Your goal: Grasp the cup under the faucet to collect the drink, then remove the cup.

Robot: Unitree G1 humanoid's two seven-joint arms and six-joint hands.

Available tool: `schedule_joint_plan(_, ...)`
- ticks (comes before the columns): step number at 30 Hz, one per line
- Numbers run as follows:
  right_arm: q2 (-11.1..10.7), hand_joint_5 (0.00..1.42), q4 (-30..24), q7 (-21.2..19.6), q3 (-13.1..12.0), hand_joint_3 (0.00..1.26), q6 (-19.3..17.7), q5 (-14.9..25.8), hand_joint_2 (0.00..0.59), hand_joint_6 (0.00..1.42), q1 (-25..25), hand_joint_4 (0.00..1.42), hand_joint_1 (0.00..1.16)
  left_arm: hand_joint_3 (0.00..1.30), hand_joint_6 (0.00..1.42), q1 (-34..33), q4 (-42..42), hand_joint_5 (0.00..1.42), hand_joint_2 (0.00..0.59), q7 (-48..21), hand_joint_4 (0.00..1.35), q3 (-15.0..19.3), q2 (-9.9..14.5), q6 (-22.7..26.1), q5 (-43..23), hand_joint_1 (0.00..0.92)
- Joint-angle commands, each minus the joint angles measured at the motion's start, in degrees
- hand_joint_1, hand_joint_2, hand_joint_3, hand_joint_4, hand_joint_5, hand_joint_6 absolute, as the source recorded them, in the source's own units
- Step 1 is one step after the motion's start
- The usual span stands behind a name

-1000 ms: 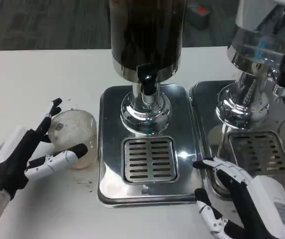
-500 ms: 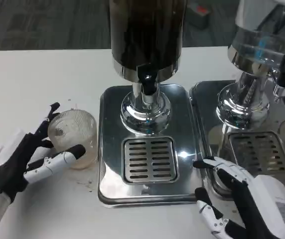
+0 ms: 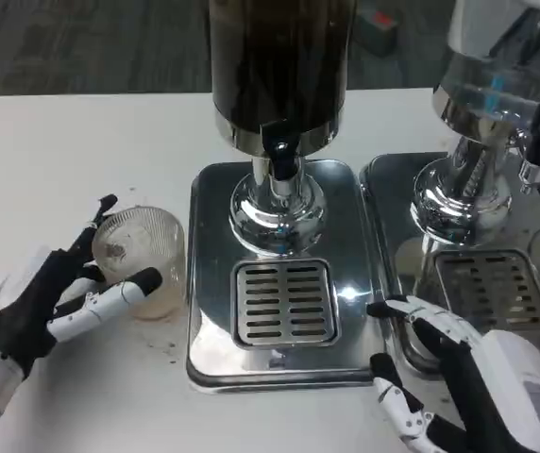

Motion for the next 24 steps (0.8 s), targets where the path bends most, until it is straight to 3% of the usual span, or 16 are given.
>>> schedule_joint_plan(1,0.1,0.19,0.1,0.4,-0.4,0.31,0.3,0.6,0.479,0.32,0.2,0.21,0.37,0.0,0.34,-0.8,1.2,0.22,0.005,1.1,0.07,-1.7,-0.4,0.2,2.5,0.216)
schedule_joint_plan(14,0.3,0.2,0.4,0.2,-0.5,0.32,0.4,0.9,0.479,0.32,0.2,0.21,0.37,0.0,0.39,-1.3,0.7,0.26,0.0,7.8,0.11,-4.3,0.0,3.2,7.3,0.245)
schedule_joint_plan(24,0.5,0.21,0.1,0.0,-0.7,0.33,0.5,1.0,0.479,0.34,0.8,0.21,0.37,0.1,0.51,-1.0,-0.1,0.36,0.005,11.1,0.23,-5.0,-0.6,5.9,8.4,0.267)
